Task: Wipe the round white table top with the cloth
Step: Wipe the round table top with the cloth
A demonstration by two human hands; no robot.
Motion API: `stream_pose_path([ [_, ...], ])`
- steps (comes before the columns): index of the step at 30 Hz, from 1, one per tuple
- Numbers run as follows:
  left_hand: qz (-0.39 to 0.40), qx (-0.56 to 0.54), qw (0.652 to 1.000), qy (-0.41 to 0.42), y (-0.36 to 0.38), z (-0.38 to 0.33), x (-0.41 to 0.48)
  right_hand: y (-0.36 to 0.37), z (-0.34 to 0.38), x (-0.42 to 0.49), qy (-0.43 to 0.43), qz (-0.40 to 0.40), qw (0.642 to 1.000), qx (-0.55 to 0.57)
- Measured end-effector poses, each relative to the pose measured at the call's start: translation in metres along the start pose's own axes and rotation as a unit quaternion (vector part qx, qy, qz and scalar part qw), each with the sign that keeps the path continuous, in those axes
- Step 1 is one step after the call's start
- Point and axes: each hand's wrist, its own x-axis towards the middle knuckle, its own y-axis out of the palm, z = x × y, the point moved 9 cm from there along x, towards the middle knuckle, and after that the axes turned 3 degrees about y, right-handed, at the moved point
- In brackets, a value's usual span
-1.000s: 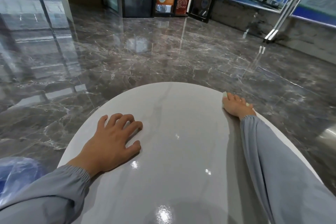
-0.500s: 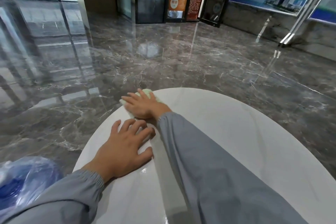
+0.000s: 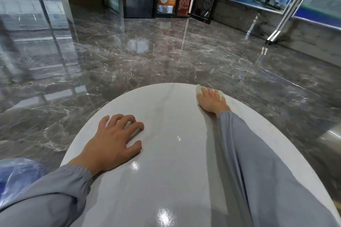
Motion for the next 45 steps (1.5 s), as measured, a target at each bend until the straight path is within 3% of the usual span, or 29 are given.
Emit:
stream_pose_path([
  [4, 0.0, -0.004, 1.0, -0.003, 0.003, 0.0, 0.002, -0.025, -0.11, -0.011, 0.081, -0.036, 0.996, -0.013],
  [11, 0.007, 0.021, 1.0, -0.013, 0.002, 0.001, 0.002, -0.029, -0.181, -0.066, 0.129, -0.023, 0.991, -0.005],
  [22, -0.007, 0.044, 0.998, -0.044, -0.015, -0.026, -0.017, -0.02, -0.229, -0.166, 0.141, -0.016, 0.99, -0.003],
  [30, -0.06, -0.021, 0.998, 0.028, -0.005, -0.105, -0.086, -0.009, -0.241, -0.242, 0.14, -0.007, 0.99, 0.004],
  [45, -0.079, -0.053, 0.994, 0.054, 0.007, -0.176, -0.167, 0.022, -0.24, -0.37, 0.104, 0.003, 0.995, -0.006],
])
